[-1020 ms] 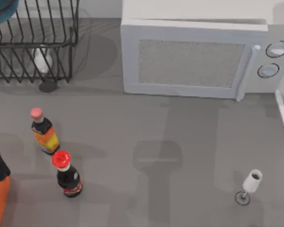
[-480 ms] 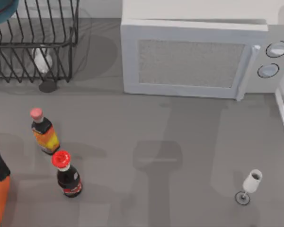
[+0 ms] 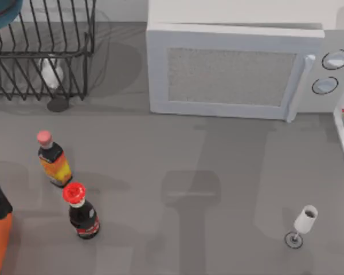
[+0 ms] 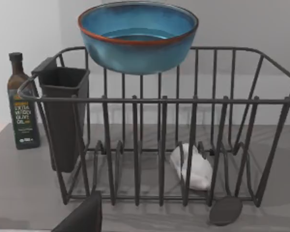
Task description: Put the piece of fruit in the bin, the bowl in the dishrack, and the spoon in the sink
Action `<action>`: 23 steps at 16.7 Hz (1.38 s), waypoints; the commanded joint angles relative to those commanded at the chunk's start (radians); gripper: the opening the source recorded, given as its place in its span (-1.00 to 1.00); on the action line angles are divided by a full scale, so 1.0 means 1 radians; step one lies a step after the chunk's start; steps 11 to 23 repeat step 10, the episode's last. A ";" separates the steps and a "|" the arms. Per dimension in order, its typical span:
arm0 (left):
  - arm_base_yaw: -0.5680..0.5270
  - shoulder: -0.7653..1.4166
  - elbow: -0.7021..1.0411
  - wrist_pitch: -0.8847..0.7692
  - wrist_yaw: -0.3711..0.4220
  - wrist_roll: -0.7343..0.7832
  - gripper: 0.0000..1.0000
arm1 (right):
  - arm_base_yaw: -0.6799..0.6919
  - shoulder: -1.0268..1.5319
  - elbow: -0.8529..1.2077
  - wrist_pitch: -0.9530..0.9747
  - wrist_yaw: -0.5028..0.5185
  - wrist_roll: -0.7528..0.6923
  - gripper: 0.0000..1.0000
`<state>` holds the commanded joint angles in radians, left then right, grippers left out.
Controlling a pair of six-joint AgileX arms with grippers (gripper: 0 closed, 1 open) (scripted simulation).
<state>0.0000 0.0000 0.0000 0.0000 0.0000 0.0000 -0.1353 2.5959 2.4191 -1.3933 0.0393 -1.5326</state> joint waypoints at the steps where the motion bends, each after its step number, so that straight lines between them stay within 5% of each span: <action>1: 0.000 0.000 0.000 0.000 0.000 0.000 1.00 | 0.000 0.000 0.000 0.000 0.000 0.000 0.51; 5: 0.000 0.000 0.000 0.000 0.000 0.000 1.00 | 0.000 0.000 0.000 0.000 0.000 0.000 1.00; 23: 0.000 0.000 0.000 0.000 0.000 0.000 1.00 | 0.000 0.000 0.000 0.000 0.000 0.000 1.00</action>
